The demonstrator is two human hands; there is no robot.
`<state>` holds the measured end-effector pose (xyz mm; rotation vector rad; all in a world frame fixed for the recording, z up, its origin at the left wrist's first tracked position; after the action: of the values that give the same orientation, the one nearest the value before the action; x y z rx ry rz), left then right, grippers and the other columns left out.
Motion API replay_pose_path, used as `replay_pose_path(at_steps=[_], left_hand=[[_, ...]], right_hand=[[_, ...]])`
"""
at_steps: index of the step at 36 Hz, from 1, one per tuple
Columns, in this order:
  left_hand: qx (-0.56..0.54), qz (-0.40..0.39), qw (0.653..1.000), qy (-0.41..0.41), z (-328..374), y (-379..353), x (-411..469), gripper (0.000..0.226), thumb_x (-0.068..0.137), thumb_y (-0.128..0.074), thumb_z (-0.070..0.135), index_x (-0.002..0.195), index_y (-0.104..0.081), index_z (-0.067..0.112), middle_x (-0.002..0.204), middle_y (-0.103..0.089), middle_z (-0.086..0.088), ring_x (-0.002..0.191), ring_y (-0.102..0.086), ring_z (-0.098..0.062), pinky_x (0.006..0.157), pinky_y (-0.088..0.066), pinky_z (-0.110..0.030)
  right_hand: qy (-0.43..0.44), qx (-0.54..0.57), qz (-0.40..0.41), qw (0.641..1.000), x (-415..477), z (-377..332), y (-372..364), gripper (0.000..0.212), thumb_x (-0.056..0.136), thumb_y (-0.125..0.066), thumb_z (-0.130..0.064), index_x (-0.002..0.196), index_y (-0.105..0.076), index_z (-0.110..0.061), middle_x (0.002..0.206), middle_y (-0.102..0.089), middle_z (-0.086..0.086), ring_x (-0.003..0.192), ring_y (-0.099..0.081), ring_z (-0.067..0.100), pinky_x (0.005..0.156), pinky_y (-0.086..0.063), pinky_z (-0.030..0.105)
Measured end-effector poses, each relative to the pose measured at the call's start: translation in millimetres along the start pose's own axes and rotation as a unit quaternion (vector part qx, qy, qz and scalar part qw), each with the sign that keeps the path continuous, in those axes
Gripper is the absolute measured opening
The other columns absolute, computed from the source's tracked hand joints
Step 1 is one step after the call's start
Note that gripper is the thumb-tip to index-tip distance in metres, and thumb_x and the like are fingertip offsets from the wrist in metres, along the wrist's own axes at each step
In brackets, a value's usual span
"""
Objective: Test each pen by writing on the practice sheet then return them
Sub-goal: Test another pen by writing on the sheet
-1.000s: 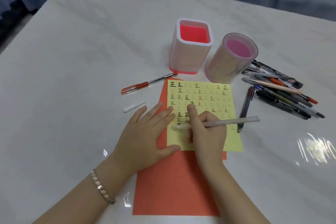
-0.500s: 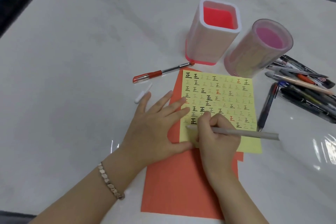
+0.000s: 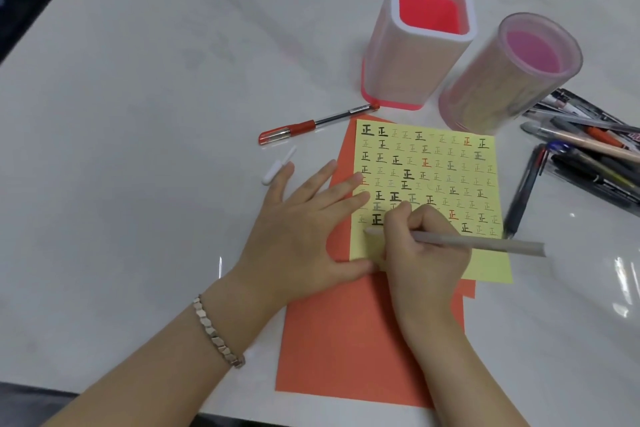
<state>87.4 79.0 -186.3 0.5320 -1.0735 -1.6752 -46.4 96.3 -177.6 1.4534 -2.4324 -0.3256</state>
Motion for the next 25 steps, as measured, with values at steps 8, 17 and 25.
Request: replay_pose_path(at_steps=[8,17,25], left_hand=[[0.001,0.002,1.000,0.000,0,0,0,0.077,0.063,-0.046,0.074,0.125,-0.057,0.030,0.140,-0.045,0.015,0.136,-0.028,-0.007,0.111,-0.009,-0.044],[0.002,0.000,1.000,0.000,0,0,0,0.078,0.064,-0.046,0.075,0.126,-0.056,0.030,0.140,-0.044,0.015,0.137,-0.028,-0.007,0.111,-0.008,-0.045],[0.007,-0.006,1.000,-0.010,0,0,-1,0.080,0.064,-0.044,0.074,0.129,-0.054,0.029,0.142,-0.043,0.014,0.137,-0.025,-0.008,0.111,-0.007,-0.045]], right_hand=[[-0.003,0.009,-0.014,1.000,1,-1,0,0.039,0.072,-0.053,-0.022,0.043,-0.028,-0.015,0.041,-0.035,0.011,0.038,-0.036,0.008,0.047,-0.030,0.021],[-0.023,0.031,-0.006,0.999,2,-1,2,0.039,0.074,-0.055,-0.016,0.042,-0.032,-0.015,0.037,-0.032,0.002,0.038,-0.038,0.004,0.046,-0.032,0.019],[-0.087,0.042,-0.121,0.988,5,-3,28,0.015,0.085,-0.063,-0.011,0.071,-0.063,-0.017,0.065,-0.069,-0.004,0.064,-0.063,0.006,0.060,-0.047,0.012]])
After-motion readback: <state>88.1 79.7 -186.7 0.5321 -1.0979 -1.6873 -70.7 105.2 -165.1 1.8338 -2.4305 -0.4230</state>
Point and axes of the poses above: each hand's wrist, its own x-axis towards the middle knuckle, its own y-axis out of the back of the hand, z = x × y, the point moved 7 cm from there along x, towards the middle knuckle
